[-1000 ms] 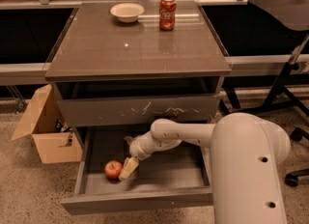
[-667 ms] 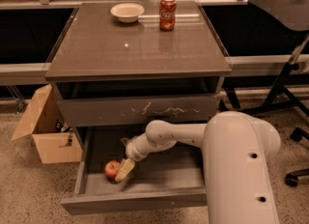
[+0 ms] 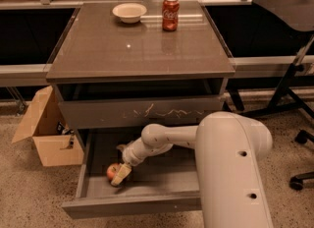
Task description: Pick apple from middle drawer and place on counter
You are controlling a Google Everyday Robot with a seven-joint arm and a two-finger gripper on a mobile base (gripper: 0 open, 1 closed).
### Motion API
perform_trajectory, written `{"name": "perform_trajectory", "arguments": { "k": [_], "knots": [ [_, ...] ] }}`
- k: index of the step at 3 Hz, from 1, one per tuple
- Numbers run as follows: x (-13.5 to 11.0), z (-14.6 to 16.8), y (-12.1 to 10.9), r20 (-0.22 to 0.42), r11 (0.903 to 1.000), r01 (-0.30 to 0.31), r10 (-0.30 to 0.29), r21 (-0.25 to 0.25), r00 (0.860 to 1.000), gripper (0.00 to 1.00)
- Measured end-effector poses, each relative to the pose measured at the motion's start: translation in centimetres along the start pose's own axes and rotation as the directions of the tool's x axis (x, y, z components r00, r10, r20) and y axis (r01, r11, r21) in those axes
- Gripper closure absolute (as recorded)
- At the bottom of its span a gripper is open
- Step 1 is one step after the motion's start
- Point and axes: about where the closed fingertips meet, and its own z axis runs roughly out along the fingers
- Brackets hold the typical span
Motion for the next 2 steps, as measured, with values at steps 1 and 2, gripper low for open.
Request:
{"name": "perform_trajectory", "arguments": {
  "k": [1, 2],
  "knots": [
    [0.23, 1.25, 0.59, 0.005, 0.9996, 0.004, -0.004, -0.028, 1.0, 0.42],
    [0.39, 1.51, 1.39, 0.014, 0.9985, 0.021, -0.02, -0.05, 1.0, 0.72]
  ]
}}
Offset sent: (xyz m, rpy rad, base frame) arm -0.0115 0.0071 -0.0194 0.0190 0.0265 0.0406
